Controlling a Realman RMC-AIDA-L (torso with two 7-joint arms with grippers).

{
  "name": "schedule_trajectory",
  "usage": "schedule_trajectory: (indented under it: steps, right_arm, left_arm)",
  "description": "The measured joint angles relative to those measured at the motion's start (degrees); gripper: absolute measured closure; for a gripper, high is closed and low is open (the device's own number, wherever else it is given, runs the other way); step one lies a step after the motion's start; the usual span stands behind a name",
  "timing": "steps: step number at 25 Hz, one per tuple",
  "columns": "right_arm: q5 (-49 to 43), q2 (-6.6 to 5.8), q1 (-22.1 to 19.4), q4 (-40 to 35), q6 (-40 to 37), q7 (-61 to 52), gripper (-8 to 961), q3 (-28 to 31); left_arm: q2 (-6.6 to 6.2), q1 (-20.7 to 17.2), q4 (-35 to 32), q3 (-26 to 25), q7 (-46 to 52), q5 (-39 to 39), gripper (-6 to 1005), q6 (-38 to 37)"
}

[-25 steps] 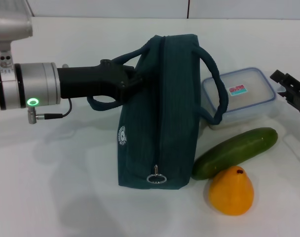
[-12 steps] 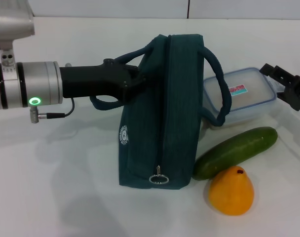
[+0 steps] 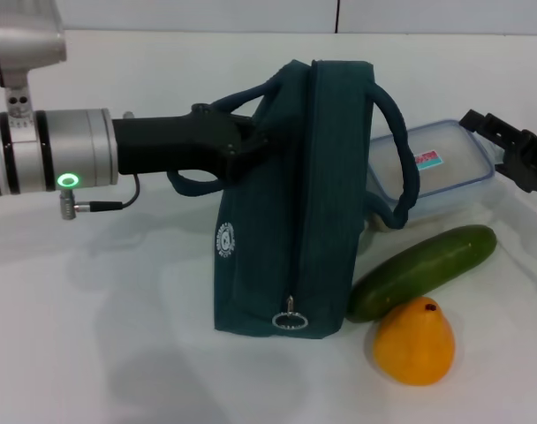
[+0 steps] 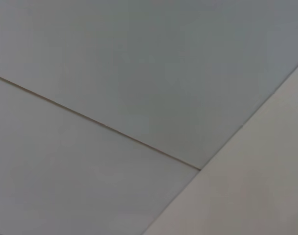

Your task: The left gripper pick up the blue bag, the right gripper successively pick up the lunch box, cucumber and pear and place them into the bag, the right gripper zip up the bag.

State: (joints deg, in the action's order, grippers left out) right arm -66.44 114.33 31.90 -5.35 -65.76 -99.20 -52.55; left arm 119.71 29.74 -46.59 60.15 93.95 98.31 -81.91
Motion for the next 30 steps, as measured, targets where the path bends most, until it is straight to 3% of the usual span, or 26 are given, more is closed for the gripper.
schedule_trajectory:
  steps: [20,30]
  right_arm:
    - [0.49,1.22,-0.87,-1.33,0.72,2.23,231,0.33]
    - [0.65,1.24,-1.08,-1.58,0.55,4.42,586,0.42]
  left_arm:
    - [-0.10,0.15,0.01,1.11,-0.68,-0.34,959,0.09]
    - [-0.05,0.14,0.02,1.17,-0.70,-0.29,959,0.36]
